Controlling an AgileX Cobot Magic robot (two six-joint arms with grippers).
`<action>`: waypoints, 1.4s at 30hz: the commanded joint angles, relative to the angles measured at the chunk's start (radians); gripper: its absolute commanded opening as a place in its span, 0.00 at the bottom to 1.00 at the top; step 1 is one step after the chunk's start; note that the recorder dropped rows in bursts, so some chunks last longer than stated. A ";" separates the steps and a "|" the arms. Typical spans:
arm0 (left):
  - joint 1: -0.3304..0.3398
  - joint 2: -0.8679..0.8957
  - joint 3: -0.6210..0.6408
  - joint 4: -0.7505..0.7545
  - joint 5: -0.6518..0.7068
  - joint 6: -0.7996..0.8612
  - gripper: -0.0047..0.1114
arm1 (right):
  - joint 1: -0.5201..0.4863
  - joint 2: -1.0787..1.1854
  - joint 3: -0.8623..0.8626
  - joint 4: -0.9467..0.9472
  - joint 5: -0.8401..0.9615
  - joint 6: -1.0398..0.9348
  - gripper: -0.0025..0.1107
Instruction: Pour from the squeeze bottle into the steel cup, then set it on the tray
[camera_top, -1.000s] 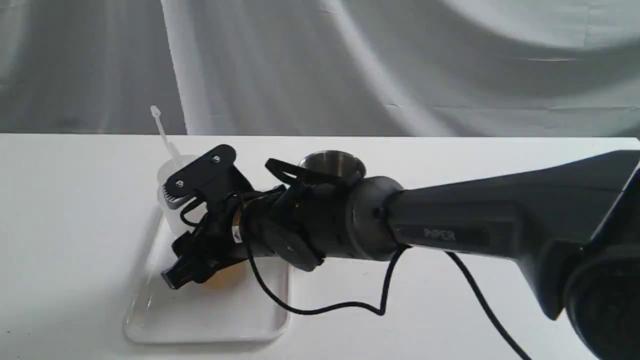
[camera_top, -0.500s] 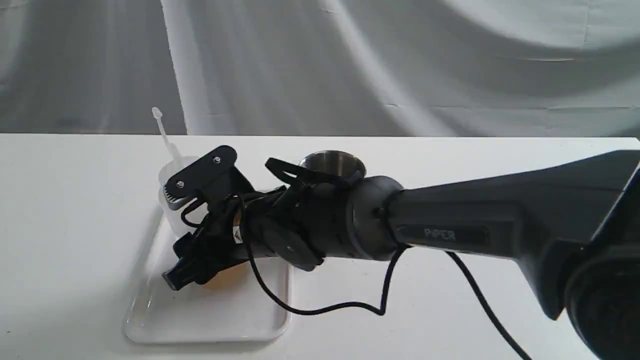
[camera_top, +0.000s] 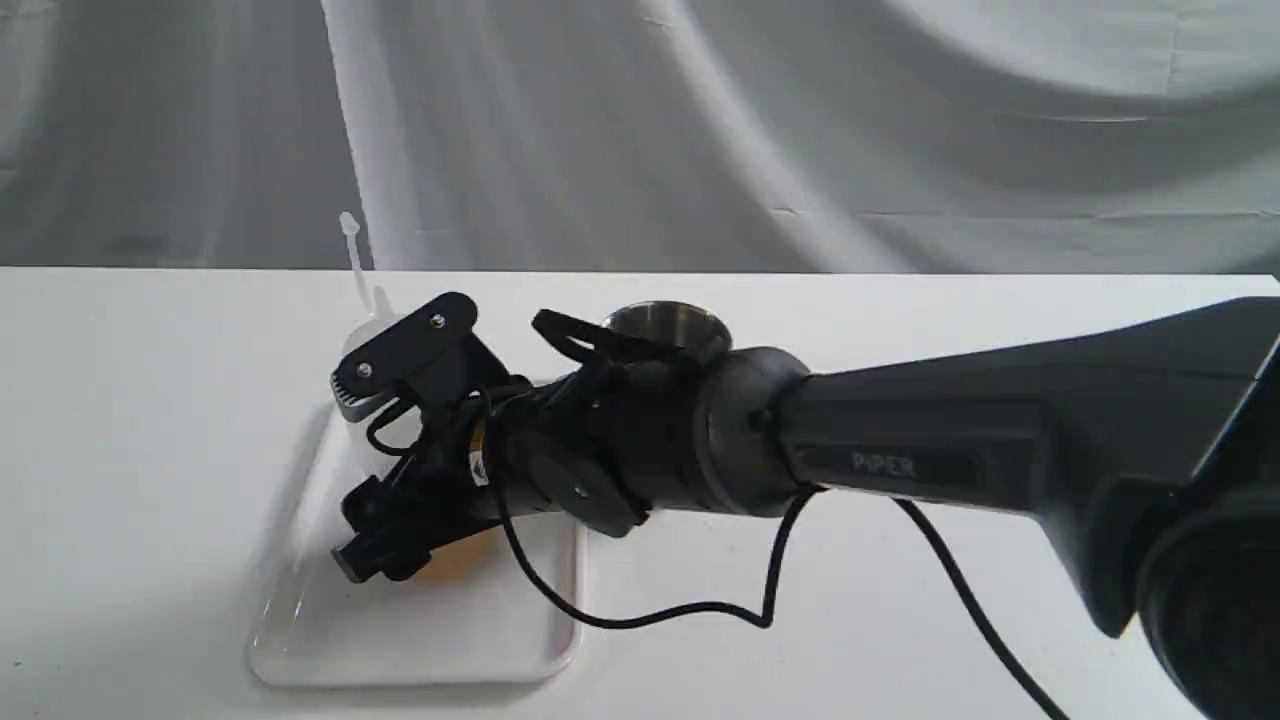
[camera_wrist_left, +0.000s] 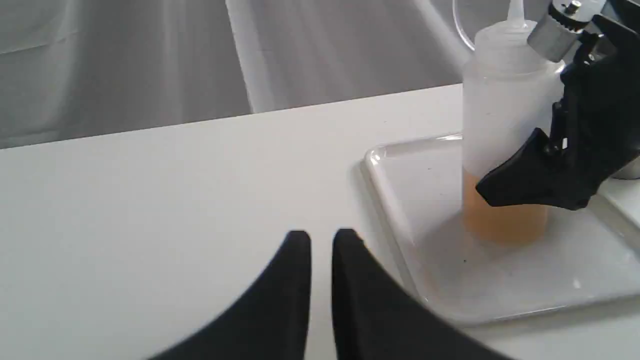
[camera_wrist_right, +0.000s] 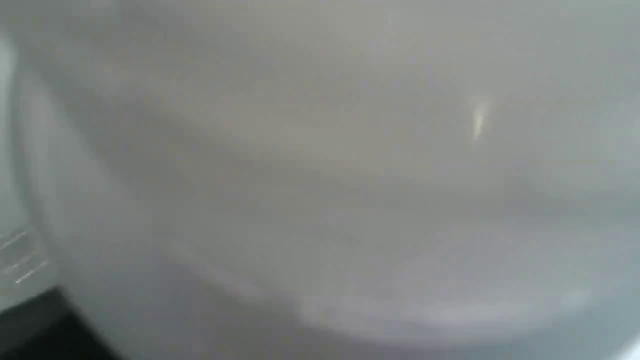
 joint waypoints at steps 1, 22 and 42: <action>-0.003 -0.005 0.004 0.001 -0.007 -0.002 0.11 | 0.002 -0.016 -0.007 0.000 0.003 -0.009 0.76; -0.003 -0.005 0.004 0.001 -0.007 -0.002 0.11 | 0.000 -0.246 -0.007 -0.022 0.120 -0.008 0.79; -0.003 -0.005 0.004 0.001 -0.007 -0.002 0.11 | 0.029 -0.628 0.243 -0.044 0.063 0.157 0.61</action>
